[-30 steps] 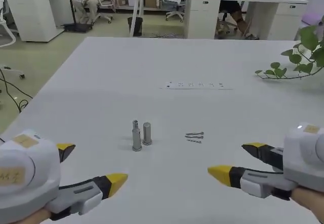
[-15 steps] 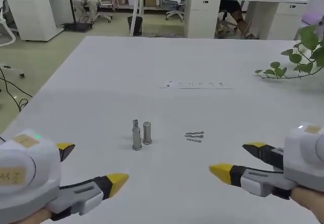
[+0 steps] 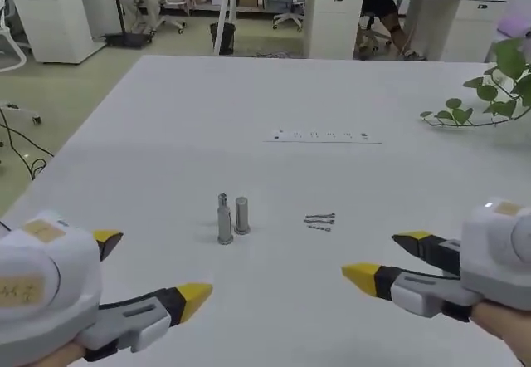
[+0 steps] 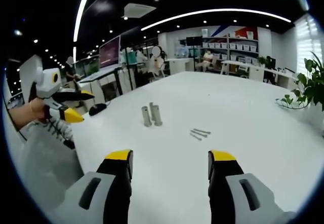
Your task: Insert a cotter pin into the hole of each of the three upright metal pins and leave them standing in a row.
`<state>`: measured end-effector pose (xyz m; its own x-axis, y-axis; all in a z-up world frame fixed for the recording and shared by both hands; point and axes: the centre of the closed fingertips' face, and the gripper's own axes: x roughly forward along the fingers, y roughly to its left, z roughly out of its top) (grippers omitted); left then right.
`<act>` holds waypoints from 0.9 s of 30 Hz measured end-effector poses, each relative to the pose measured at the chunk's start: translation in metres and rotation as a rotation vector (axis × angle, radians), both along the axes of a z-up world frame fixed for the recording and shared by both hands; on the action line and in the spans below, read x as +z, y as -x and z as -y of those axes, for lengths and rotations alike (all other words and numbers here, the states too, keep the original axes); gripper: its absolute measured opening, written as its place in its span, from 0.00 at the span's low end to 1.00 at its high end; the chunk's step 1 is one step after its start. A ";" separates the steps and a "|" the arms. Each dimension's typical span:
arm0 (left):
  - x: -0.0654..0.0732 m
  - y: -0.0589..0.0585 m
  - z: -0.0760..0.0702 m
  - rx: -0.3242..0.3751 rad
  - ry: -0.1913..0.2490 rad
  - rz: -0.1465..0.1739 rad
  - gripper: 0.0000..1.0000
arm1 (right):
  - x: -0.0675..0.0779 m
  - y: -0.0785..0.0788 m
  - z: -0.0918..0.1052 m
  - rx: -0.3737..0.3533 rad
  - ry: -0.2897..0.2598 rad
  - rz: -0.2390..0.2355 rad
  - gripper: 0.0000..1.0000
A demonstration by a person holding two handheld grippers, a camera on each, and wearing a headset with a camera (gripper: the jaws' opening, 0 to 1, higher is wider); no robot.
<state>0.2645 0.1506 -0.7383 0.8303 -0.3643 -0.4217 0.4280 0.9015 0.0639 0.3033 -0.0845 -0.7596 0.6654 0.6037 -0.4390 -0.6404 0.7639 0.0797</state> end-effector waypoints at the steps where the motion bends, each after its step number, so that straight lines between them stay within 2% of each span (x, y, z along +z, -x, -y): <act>1: 0.000 0.000 0.000 0.000 0.000 -0.001 0.77 | 0.000 0.000 0.000 0.000 0.000 0.000 0.61; 11: -0.001 -0.004 0.002 -0.005 0.006 -0.001 0.78 | -0.002 -0.002 0.001 -0.004 0.005 -0.004 0.60; 27: -0.004 -0.006 0.007 -0.021 0.006 -0.009 0.79 | -0.002 -0.005 0.000 -0.012 0.004 -0.029 0.52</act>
<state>0.2704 0.1436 -0.7420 0.8187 -0.3838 -0.4271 0.4472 0.8928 0.0548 0.3079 -0.0844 -0.7617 0.6595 0.5938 -0.4609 -0.6287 0.7719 0.0947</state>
